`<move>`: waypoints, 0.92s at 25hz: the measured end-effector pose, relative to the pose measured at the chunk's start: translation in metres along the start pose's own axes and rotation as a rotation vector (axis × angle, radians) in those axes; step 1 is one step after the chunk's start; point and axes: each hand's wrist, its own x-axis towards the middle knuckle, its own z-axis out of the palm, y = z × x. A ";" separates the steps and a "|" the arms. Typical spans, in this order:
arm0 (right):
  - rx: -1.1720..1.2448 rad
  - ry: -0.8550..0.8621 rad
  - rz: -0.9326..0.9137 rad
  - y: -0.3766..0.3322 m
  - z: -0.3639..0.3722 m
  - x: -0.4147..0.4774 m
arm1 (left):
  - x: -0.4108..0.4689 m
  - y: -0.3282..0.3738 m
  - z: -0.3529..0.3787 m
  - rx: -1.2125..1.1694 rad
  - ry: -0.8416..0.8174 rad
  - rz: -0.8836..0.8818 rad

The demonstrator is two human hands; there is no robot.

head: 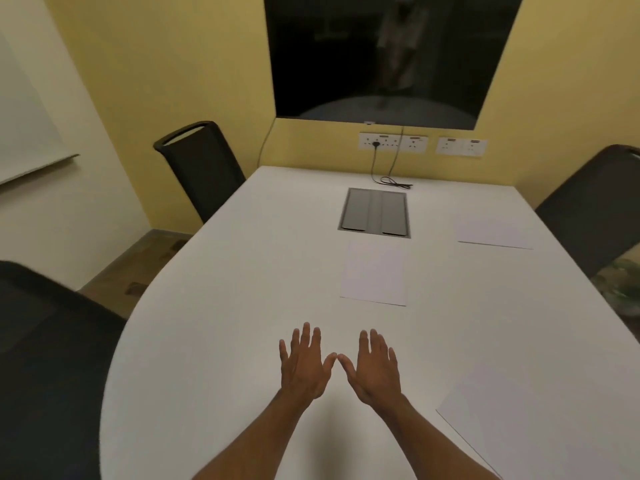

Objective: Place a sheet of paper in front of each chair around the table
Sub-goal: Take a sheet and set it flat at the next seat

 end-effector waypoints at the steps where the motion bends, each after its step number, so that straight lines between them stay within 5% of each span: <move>1: -0.007 0.007 0.034 0.001 0.001 0.009 | 0.013 0.002 0.000 -0.002 -0.018 0.022; 23: 0.060 -0.019 0.403 0.106 0.053 0.207 | 0.268 0.053 0.093 0.084 -0.246 0.269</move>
